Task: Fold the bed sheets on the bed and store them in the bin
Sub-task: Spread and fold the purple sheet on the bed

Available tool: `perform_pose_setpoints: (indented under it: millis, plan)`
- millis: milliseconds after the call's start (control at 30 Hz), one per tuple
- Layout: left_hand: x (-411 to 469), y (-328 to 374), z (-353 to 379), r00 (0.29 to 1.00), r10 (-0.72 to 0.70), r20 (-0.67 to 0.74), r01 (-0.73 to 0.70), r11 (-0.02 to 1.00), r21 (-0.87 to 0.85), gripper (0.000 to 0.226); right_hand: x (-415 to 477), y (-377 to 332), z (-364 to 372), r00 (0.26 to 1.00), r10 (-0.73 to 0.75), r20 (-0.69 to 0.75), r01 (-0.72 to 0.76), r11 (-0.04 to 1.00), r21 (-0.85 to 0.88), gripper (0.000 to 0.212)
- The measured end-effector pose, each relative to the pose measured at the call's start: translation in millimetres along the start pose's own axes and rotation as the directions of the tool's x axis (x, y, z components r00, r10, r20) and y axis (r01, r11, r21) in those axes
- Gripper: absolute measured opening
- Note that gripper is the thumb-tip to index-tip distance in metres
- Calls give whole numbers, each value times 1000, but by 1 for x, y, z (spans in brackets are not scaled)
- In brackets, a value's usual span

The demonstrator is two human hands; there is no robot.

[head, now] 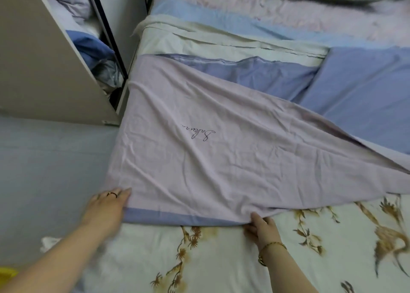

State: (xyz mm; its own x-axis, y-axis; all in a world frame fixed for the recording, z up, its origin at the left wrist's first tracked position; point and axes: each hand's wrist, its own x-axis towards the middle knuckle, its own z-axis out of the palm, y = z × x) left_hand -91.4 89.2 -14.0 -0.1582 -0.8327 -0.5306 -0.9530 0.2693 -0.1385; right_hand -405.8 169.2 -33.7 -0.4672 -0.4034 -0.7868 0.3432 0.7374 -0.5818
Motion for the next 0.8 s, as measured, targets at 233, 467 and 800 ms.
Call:
perform_pose_setpoints:
  millis: [233,467,800]
  plan:
    - [14,192,-36,960,272,-63,-279,933,-227,58,54,-41,-103,1000,-22,-11,23,992,128,21]
    - [57,375,-78,987,148,-67,-163,906,-392,59,163,-111,-270,998,-19,-59,24,997,79,15]
    - [166,496,-194,958,71,-276,-176,909,-377,61,258,-235,-391,1000,23,-1,-20,927,375,37]
